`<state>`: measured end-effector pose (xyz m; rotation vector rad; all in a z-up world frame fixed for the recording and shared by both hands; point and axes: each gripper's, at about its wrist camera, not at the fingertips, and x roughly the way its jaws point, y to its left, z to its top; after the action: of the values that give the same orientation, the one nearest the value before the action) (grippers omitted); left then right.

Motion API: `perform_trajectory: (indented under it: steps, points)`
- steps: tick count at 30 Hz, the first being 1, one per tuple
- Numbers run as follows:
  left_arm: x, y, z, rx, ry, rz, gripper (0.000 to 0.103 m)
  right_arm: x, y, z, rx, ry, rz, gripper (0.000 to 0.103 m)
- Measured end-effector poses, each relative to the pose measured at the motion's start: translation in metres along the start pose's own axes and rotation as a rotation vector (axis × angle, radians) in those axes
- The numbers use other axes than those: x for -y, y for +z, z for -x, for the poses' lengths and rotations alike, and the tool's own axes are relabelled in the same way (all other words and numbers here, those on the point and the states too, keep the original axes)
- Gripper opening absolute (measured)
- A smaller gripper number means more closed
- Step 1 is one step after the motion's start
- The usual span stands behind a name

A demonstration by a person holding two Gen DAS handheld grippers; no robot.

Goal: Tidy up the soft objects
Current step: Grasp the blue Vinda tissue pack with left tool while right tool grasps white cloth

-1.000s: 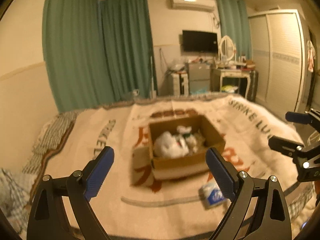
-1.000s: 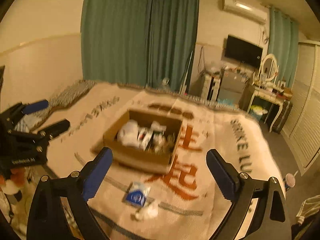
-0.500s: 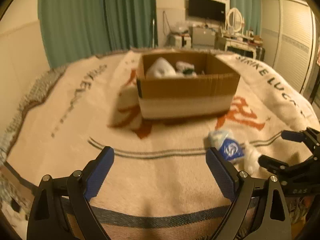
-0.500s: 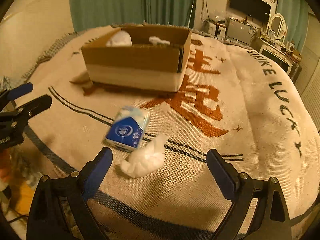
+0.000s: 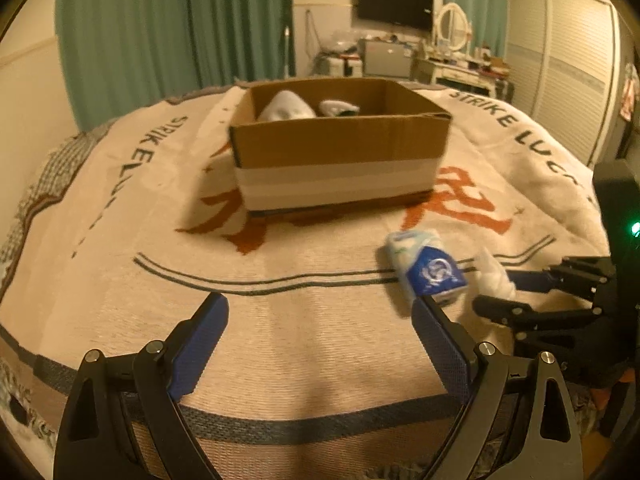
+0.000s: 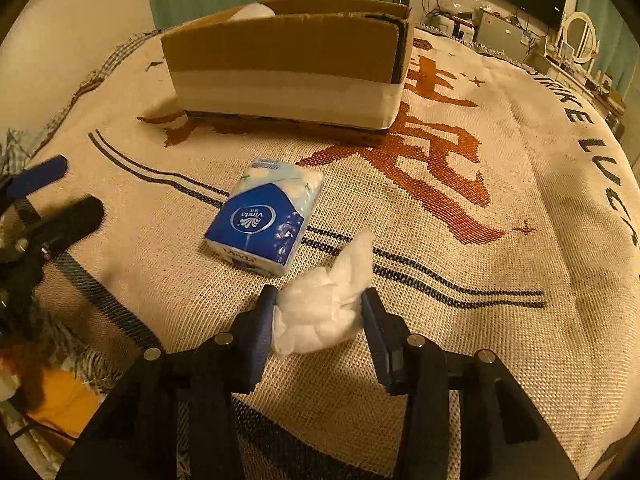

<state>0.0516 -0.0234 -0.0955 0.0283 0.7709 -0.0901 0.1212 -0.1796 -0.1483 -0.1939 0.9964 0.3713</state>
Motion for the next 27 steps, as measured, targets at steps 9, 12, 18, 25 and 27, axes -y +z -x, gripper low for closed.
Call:
perform_trajectory:
  steps: [9, 12, 18, 25, 27]
  points:
    - [0.033, 0.009, -0.017, -0.033, -0.025, 0.009, 0.094, 0.03, 0.019, 0.04, 0.092, -0.07, -0.027, 0.042]
    - [0.047, 0.015, -0.03, -0.049, -0.021, 0.001, 0.094, 0.046, 0.028, 0.041, 0.098, -0.085, -0.036, 0.042]
    - [0.066, 0.025, -0.067, -0.134, -0.084, 0.017, 0.094, 0.066, 0.039, 0.031, 0.083, -0.082, -0.061, 0.042]
    - [0.075, 0.021, -0.098, -0.193, -0.073, 0.003, 0.092, 0.07, 0.034, 0.01, 0.034, -0.052, -0.085, 0.042]
    - [0.074, 0.018, -0.102, -0.205, -0.071, 0.002, 0.078, 0.069, 0.034, 0.006, 0.025, -0.045, -0.079, 0.043]
